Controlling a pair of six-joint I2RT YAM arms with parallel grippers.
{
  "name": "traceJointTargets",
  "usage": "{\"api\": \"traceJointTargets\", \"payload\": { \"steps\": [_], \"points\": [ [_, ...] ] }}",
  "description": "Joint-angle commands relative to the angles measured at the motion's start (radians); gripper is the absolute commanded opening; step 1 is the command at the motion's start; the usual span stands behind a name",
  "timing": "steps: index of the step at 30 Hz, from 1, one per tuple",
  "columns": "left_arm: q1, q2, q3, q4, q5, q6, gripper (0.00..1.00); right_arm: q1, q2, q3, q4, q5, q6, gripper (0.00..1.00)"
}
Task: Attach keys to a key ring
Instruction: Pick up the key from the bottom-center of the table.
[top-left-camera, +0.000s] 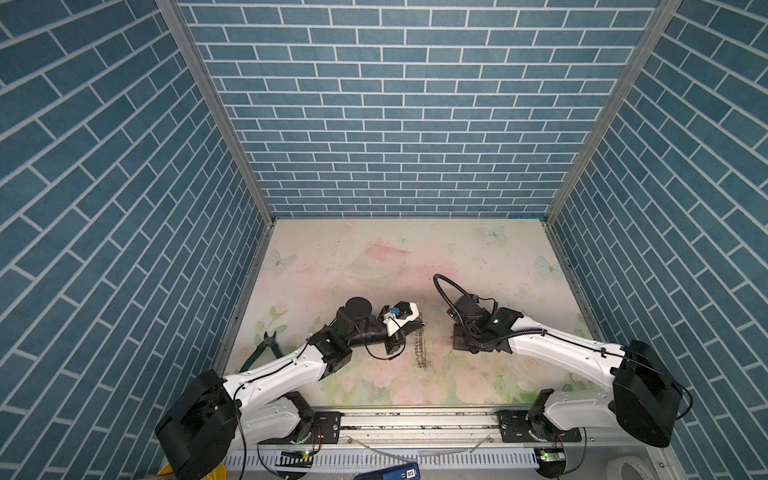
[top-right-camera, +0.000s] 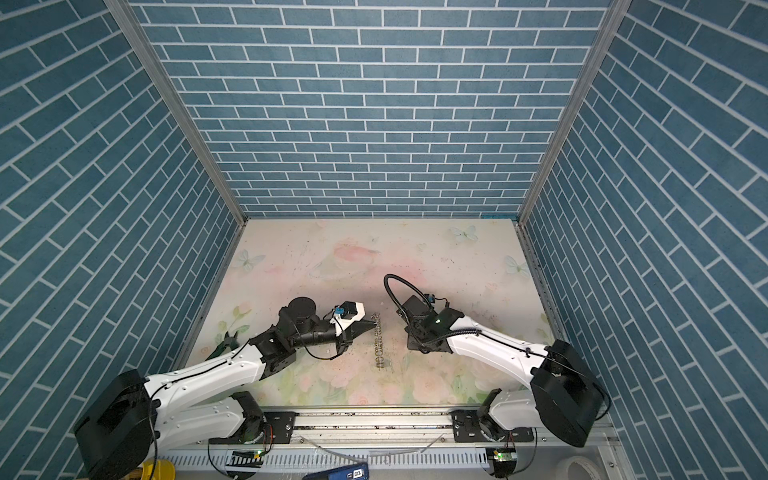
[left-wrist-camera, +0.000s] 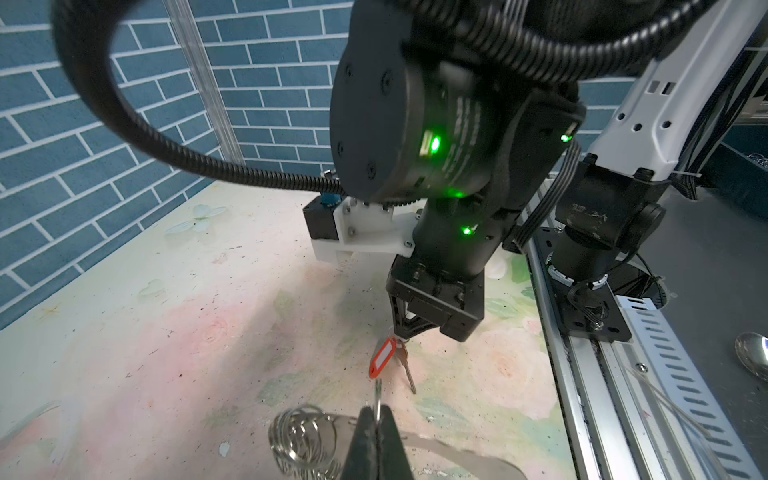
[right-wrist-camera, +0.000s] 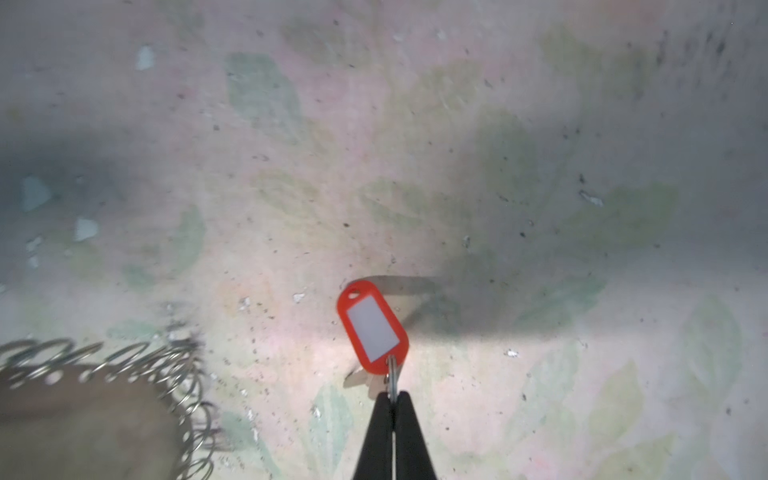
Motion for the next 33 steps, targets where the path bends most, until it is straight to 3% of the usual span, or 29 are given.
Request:
{"api": "traceJointTargets", "payload": {
  "steps": [1,14,20,26,33],
  "points": [
    [-0.008,0.0,0.031,-0.01,0.02,0.007,0.0,-0.011,-0.051,0.002,0.002,-0.037,-0.188,0.0],
    [-0.033,-0.024,0.09,-0.183,0.019,0.122,0.0,-0.063,-0.282,-0.091,0.373,-0.215,-0.596,0.0],
    [-0.023,-0.013,0.121,-0.241,0.068,0.2,0.0,-0.063,-0.367,-0.139,0.491,-0.38,-0.837,0.0],
    [0.095,0.034,0.134,-0.129,0.279,0.146,0.0,-0.07,-0.371,-0.108,0.447,-0.486,-1.037,0.0],
    [0.104,0.044,0.141,-0.187,0.277,0.229,0.0,-0.125,-0.324,-0.061,0.432,-0.657,-1.124,0.0]
  ]
}}
